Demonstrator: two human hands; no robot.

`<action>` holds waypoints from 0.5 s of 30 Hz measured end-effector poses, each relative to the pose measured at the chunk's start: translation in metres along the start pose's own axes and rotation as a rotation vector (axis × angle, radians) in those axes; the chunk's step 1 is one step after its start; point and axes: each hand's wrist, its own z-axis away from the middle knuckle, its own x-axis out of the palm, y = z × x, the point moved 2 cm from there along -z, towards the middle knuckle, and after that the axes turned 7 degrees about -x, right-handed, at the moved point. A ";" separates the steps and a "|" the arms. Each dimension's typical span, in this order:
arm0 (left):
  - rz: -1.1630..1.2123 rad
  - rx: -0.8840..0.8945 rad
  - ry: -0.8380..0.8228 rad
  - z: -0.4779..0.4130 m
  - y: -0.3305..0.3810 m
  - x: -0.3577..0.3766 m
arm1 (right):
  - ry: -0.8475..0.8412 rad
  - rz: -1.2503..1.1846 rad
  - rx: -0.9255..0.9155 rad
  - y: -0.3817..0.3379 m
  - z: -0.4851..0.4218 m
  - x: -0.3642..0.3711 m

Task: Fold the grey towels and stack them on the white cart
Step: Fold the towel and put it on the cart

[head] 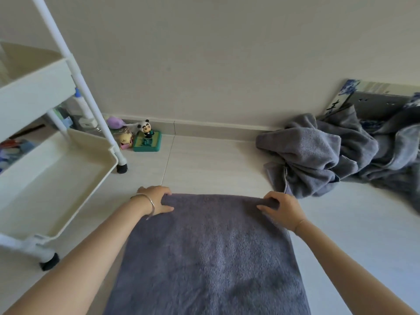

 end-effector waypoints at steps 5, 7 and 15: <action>0.346 0.071 -0.089 -0.009 -0.015 -0.028 | -0.010 -0.464 0.274 0.003 -0.001 -0.030; 0.409 -0.015 0.013 -0.013 -0.019 -0.015 | 0.027 -0.373 0.392 0.011 0.001 -0.016; 0.544 -0.018 0.245 -0.009 -0.024 0.015 | 0.093 -0.212 0.440 0.014 0.003 0.010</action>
